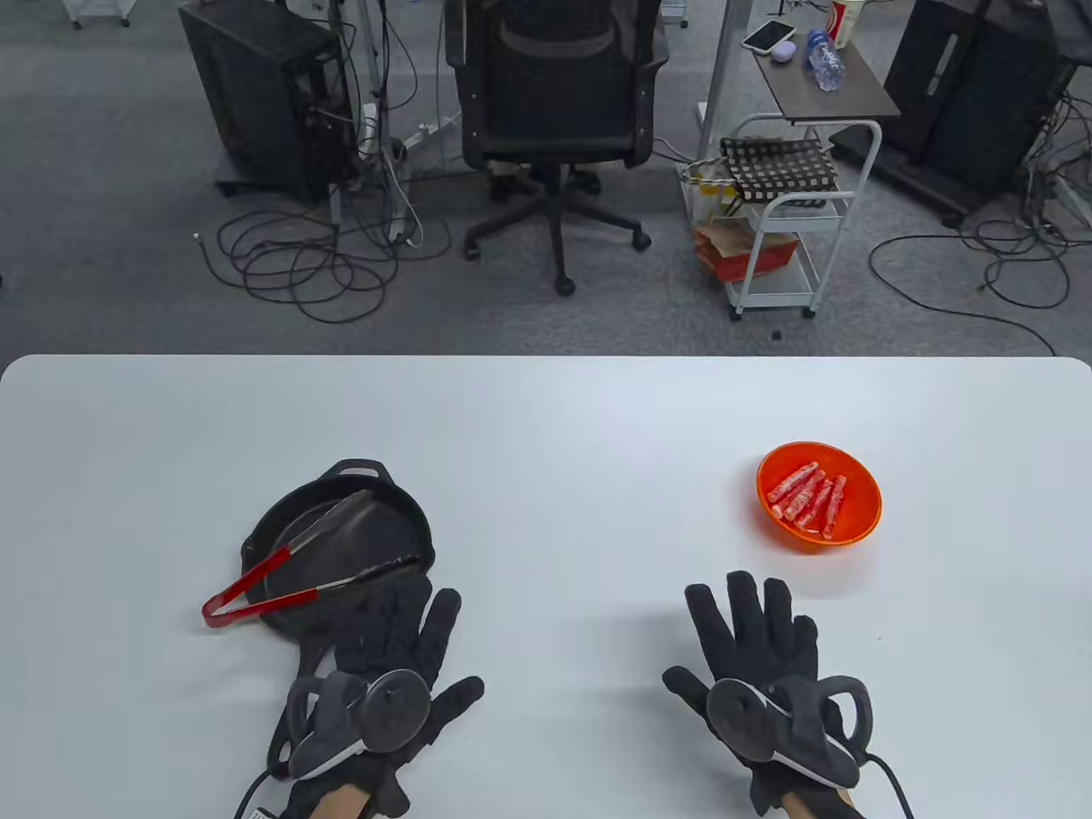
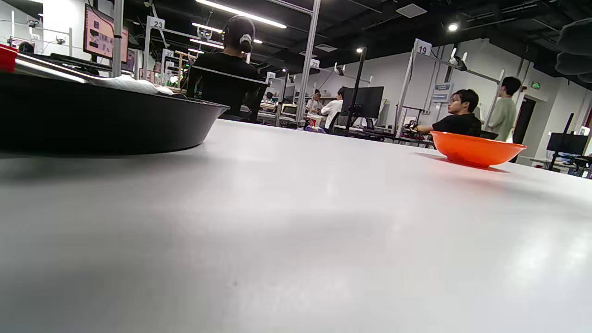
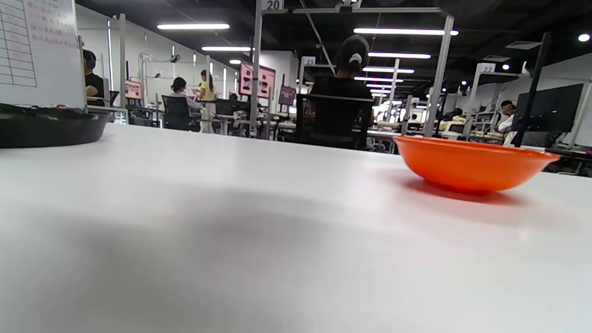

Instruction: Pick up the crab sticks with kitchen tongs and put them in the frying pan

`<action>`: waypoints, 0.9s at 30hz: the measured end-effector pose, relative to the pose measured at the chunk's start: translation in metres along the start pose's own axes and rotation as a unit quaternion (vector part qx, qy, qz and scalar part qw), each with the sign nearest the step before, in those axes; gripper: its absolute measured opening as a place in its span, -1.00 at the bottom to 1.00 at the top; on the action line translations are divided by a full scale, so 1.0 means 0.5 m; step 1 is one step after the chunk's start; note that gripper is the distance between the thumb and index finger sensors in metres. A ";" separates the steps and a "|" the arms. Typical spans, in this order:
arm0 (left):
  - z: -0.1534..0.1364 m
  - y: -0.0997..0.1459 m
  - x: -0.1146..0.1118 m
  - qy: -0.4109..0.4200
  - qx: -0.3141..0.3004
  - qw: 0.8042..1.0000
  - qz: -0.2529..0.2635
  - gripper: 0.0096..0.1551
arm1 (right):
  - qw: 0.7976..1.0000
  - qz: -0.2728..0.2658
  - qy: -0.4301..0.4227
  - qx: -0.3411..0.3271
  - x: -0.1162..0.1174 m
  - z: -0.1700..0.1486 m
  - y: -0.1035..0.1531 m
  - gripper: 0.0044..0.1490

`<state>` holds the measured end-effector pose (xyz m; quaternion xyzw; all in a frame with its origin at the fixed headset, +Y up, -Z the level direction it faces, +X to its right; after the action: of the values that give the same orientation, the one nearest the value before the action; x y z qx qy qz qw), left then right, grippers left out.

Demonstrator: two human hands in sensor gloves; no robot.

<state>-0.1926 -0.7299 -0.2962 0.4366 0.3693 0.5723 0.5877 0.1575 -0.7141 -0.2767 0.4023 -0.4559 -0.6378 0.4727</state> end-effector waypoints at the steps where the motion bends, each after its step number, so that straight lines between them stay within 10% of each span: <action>1: 0.000 0.000 -0.001 0.001 0.000 1.000 0.000 0.12 | 1.000 0.000 0.000 -0.001 0.001 0.000 0.000 0.08; 27: -0.020 0.002 0.007 0.002 0.023 1.000 0.014 0.09 | 1.000 -0.010 -0.005 -0.005 0.001 0.001 0.004 0.08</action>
<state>-0.2020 -0.7257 -0.2983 0.4537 0.3775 0.5731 0.5686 0.1573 -0.7146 -0.2746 0.4016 -0.4510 -0.6466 0.4661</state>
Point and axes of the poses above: the tracker on the back of each hand, its own z axis roughly to the thumb side, its own y axis roughly from the fingertips to the wrist, x = y × z, the point moved 4 cm from there along -y, roughly from the wrist to the fingertips, and after that the axes turned 12 degrees about -y, right-handed, at the moved point
